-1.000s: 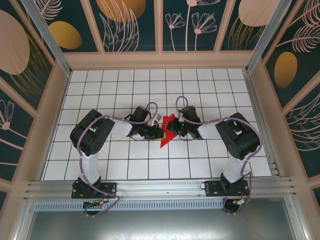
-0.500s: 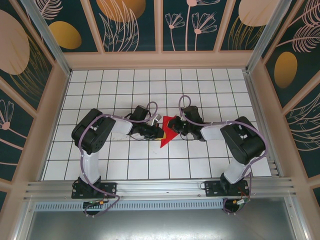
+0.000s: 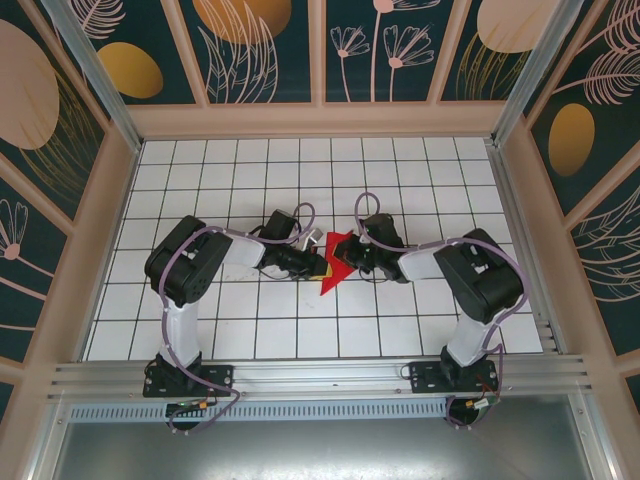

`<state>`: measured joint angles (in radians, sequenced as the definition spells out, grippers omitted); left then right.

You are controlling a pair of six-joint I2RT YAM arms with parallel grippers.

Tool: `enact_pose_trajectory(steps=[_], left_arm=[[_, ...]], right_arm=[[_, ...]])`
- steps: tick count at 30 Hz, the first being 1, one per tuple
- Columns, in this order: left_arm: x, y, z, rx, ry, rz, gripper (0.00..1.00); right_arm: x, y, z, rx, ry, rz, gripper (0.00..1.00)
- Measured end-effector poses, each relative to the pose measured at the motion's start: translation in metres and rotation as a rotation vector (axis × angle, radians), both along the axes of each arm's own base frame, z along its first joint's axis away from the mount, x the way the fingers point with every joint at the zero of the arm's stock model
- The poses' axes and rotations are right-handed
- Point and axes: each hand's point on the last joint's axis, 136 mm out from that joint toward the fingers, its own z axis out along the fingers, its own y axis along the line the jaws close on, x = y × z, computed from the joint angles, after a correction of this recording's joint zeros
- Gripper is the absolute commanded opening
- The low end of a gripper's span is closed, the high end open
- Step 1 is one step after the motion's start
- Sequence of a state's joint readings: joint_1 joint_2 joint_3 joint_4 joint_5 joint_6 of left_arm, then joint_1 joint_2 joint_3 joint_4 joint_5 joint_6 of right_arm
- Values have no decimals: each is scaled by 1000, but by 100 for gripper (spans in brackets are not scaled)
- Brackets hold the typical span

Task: Fold a paper plane with a square sheet of paper (pick it up from the middle)
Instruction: Fourth fold the wing at the center of the table.

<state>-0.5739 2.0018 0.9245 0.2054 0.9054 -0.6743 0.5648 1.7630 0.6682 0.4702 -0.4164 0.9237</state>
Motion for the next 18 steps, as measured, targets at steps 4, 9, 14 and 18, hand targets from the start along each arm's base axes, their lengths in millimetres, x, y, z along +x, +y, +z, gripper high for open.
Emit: enact_pose_trajectory(steps=[4,9,14,18], left_arm=[[0,0,0,2,4,-1,8],[0,0,0,1,2,-3,13],[0,0,2,-1,-2,-5,21],[-1,-2,6,3,-21,-10,24]], right_arm=[[0,-1,-8,-17,15,-7,4],[2,0,-12,-24,31,-4,4],[2,0,-12,-30,36,-5,4],[2,0,-12,-32,34,-3,4]])
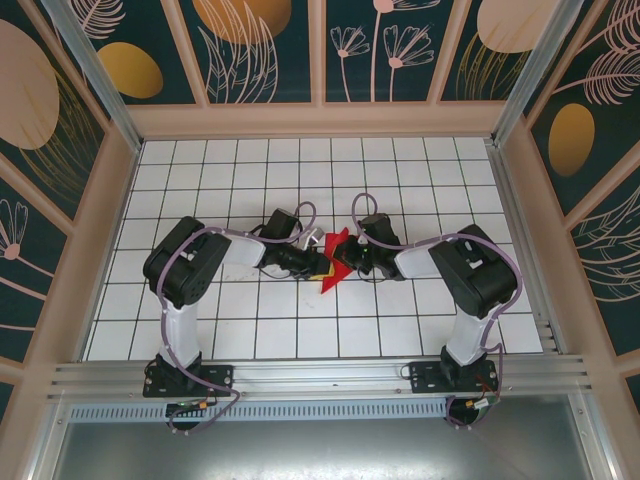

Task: Fold a paper plane with a square sheet of paper (pick it up from the middle)
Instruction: Fourth fold the wing at the center of the table.

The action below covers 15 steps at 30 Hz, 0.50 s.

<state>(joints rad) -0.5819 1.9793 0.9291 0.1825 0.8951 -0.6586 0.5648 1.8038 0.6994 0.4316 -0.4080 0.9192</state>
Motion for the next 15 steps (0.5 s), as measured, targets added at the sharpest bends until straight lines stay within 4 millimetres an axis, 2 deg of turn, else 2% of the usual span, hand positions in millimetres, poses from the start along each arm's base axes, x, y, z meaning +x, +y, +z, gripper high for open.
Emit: enact_pose_trajectory(steps=[6,13,15], left_arm=[[-8,8,-2,35,-16,22,20],[-9,10,1,31,-17,26,25],[-11,11,3,30,-12,31,24]], right_arm=[[0,0,0,-2,-2,3,4],[0,0,0,-9,-12,14,4],[0,0,0,-9,-13,14,4]])
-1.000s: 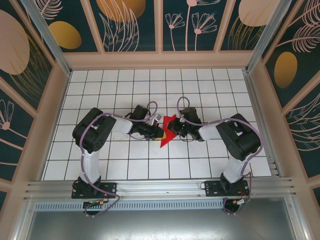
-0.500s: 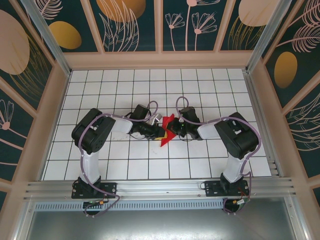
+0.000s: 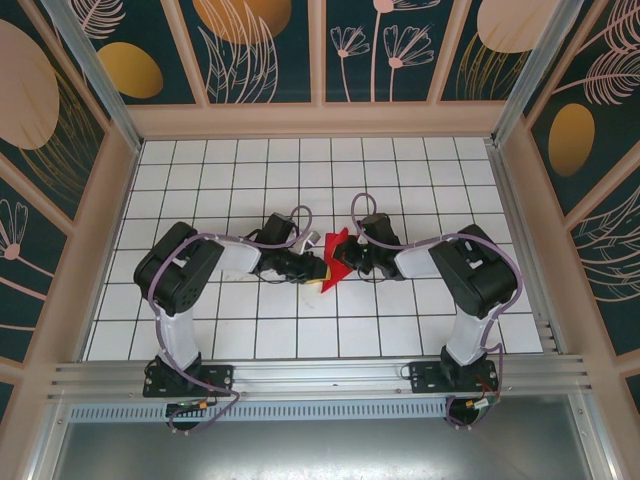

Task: Fold a paper plane with a square sheet of paper (pick it up from the middle)
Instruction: Fourth fold the wing at the center of the table.

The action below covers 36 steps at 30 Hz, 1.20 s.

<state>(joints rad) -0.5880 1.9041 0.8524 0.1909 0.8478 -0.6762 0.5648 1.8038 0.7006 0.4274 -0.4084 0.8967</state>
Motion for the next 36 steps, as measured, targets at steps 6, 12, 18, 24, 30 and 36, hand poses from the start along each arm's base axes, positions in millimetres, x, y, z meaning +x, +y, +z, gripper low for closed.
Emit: enact_pose_trajectory(steps=[6,12,18,24,30,36], left_arm=[[0,0,6,-13,2,15,12],[-1,1,4,-12,6,19,3],[-3,2,-1,-3,10,10,0],[-6,4,-10,4,9,-9,5],[-6,4,-8,1,-13,-25,14],[-14,6,-8,0,8,-50,14]], right_arm=[[0,0,0,0,0,0,4],[0,0,0,0,0,0,4],[0,0,0,-1,0,0,4],[0,0,-1,-1,1,0,4],[0,0,-1,0,1,0,4],[0,0,-1,0,1,0,4]])
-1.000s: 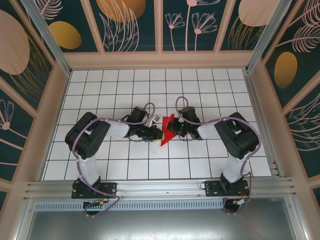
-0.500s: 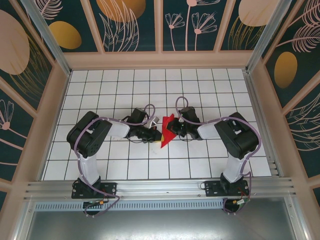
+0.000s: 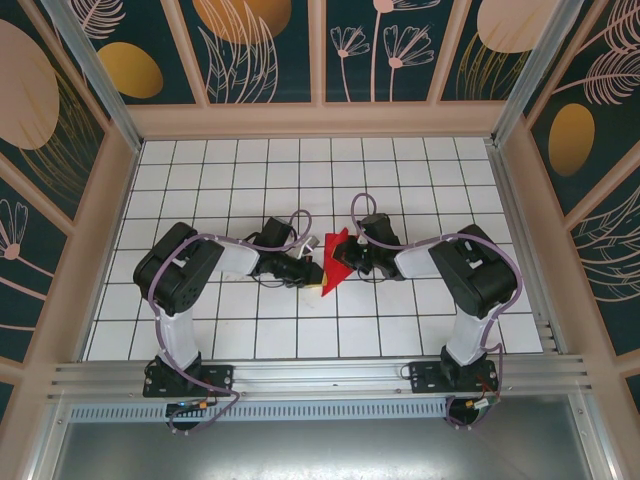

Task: Fold a paper plane with a square sheet of paper (pick it up from the middle)
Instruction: Fourth fold the wing at the center of the table.

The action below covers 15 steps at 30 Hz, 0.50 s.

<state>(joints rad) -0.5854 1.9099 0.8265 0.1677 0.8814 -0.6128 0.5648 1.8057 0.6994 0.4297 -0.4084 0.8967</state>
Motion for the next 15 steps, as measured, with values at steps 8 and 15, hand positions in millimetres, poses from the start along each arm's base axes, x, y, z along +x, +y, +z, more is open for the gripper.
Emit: enact_pose_trajectory(steps=[8,15], left_arm=[[-4,1,-4,41,-6,-24,0],[-6,1,-6,72,-23,-47,1]], right_arm=[[0,0,0,0,0,0,4],[0,0,0,0,0,0,4]])
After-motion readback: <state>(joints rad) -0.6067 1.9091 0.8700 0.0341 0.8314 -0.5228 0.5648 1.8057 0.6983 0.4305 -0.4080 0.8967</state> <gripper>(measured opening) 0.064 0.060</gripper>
